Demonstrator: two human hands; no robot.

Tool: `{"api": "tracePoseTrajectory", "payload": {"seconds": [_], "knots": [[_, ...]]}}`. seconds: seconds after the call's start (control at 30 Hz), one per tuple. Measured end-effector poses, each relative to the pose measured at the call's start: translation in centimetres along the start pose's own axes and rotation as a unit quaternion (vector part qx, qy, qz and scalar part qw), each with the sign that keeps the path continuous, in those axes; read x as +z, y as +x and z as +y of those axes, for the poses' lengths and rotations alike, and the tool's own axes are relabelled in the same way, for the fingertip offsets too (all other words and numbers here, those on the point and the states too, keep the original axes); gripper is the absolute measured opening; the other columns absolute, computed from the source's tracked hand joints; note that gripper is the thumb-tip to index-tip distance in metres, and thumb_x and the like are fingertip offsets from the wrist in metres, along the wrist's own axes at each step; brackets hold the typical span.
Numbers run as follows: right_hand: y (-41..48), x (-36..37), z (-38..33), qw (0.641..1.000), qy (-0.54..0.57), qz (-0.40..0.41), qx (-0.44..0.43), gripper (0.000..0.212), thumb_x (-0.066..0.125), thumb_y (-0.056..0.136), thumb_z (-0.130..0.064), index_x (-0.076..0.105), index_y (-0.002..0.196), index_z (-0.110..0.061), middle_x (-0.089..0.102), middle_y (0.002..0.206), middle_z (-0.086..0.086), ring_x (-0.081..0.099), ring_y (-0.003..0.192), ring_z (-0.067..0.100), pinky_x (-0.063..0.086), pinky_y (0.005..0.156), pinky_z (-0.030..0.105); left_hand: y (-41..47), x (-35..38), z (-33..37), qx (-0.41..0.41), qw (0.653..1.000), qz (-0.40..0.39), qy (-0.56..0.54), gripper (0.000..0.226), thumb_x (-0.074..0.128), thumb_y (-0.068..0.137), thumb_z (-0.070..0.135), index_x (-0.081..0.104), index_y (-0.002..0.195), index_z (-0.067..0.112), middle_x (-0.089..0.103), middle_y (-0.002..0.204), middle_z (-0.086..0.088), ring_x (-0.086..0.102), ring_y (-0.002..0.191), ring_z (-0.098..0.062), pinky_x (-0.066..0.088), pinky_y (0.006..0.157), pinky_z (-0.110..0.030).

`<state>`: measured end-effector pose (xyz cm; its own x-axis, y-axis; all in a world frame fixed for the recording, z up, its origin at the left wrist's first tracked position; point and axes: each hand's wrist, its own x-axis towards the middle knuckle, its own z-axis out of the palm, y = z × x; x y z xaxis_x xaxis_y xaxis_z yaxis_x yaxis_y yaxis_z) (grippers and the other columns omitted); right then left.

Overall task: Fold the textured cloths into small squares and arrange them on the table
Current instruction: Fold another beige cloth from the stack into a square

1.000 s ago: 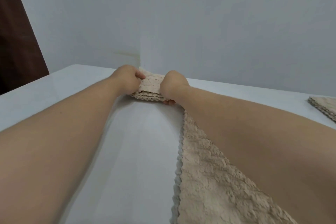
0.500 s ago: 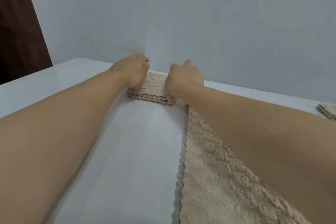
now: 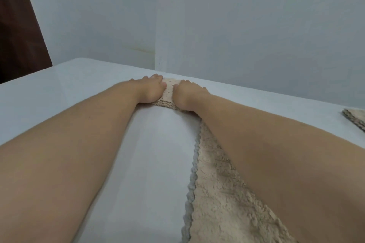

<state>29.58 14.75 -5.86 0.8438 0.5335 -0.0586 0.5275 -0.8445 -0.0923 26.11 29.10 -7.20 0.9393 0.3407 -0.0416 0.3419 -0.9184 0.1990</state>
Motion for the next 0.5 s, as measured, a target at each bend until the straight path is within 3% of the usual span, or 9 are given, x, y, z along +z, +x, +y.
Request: {"api": "tracePoseTrajectory", "payload": {"seconds": [0.07,0.2,0.3,0.4,0.5], "knots": [[0.0,-0.5,-0.1,1.000,0.003,-0.010,0.004,0.056,0.024,0.104,-0.028,0.030,0.155,-0.008,0.031,0.161,0.013,0.028,0.148,0.031,0.019,0.121,0.054,0.0,-0.3,0.1,-0.001,1.000,-0.003,-0.026,0.056,0.018,0.110,0.040,0.013,0.163,0.020,0.008,0.171,0.002,0.013,0.156,-0.023,0.009,0.125,-0.047],[-1.9,-2.9,-0.1,0.999,0.038,-0.019,-0.005,0.047,0.029,0.112,-0.023,0.035,0.153,-0.002,0.034,0.160,0.019,0.032,0.148,0.032,0.022,0.117,0.036,-1.0,-2.4,1.3,-0.008,0.992,0.037,-0.123,0.054,0.024,0.111,0.030,0.021,0.160,0.010,0.014,0.170,-0.009,0.017,0.155,-0.025,0.014,0.125,-0.038],[-3.7,-4.0,1.2,0.999,0.035,0.014,-0.027,0.049,0.021,0.111,-0.030,0.036,0.151,-0.007,0.039,0.158,0.014,0.034,0.146,0.031,0.021,0.121,0.053,-3.3,-3.2,2.6,0.015,0.994,0.086,-0.066,0.050,0.023,0.108,0.031,0.039,0.153,0.015,0.030,0.165,-0.008,0.032,0.149,-0.028,0.027,0.121,-0.044],[-6.8,-4.6,2.7,0.999,0.027,-0.011,-0.038,0.046,0.022,0.111,-0.028,0.041,0.147,-0.006,0.042,0.154,0.015,0.038,0.142,0.034,0.030,0.116,0.054,-7.0,-2.8,4.8,0.013,0.996,0.081,-0.021,0.048,0.021,0.105,0.030,0.060,0.128,0.016,0.055,0.145,-0.012,0.050,0.131,-0.033,0.041,0.109,-0.045],[-11.1,-5.4,4.6,0.998,0.042,0.002,-0.046,0.047,0.024,0.111,-0.027,0.039,0.149,-0.005,0.041,0.155,0.014,0.038,0.142,0.033,0.033,0.116,0.047,-10.7,-2.6,7.5,0.014,0.997,0.081,-0.009,0.049,0.020,0.107,0.027,0.055,0.139,0.014,0.047,0.153,-0.008,0.033,0.146,-0.030,0.031,0.117,-0.046]]}}
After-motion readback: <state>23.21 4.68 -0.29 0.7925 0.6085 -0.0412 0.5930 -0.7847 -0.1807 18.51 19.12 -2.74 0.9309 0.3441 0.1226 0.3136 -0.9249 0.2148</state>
